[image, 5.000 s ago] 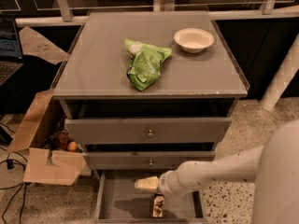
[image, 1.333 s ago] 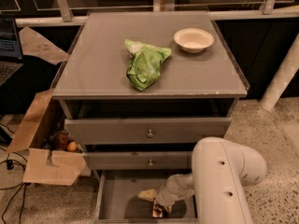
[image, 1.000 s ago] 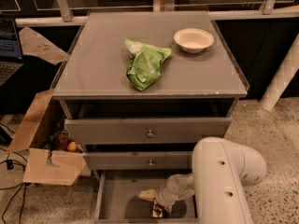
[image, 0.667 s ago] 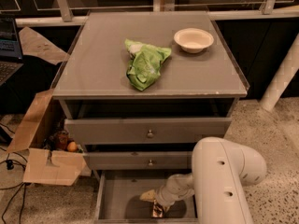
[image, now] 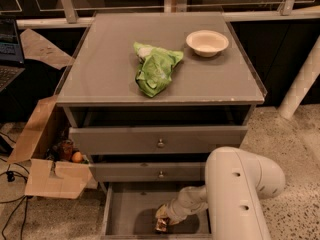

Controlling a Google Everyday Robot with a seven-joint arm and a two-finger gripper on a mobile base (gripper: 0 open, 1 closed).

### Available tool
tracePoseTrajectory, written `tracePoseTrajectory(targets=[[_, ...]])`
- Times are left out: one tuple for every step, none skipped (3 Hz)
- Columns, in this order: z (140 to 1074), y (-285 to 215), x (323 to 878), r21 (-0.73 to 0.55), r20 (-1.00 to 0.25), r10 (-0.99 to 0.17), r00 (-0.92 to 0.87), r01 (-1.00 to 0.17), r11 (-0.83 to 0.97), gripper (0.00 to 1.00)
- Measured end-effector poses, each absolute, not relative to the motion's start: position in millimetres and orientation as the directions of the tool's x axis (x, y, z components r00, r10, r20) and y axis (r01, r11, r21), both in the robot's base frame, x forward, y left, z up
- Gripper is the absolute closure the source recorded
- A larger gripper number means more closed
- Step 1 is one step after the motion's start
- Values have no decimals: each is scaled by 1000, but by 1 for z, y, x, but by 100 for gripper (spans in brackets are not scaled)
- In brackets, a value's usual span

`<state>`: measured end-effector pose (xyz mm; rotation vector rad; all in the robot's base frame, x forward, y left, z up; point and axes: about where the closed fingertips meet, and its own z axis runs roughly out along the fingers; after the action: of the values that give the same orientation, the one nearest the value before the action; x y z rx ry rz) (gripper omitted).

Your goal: Pick orange can from bottom drawer and place on counter

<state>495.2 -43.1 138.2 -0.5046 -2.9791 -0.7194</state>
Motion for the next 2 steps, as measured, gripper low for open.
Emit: tracePoseTrajectory(targets=[[138,-43,495,438,109,303,-947,320,840,96],[138,-43,495,439,110,302,-947,319,840,100]])
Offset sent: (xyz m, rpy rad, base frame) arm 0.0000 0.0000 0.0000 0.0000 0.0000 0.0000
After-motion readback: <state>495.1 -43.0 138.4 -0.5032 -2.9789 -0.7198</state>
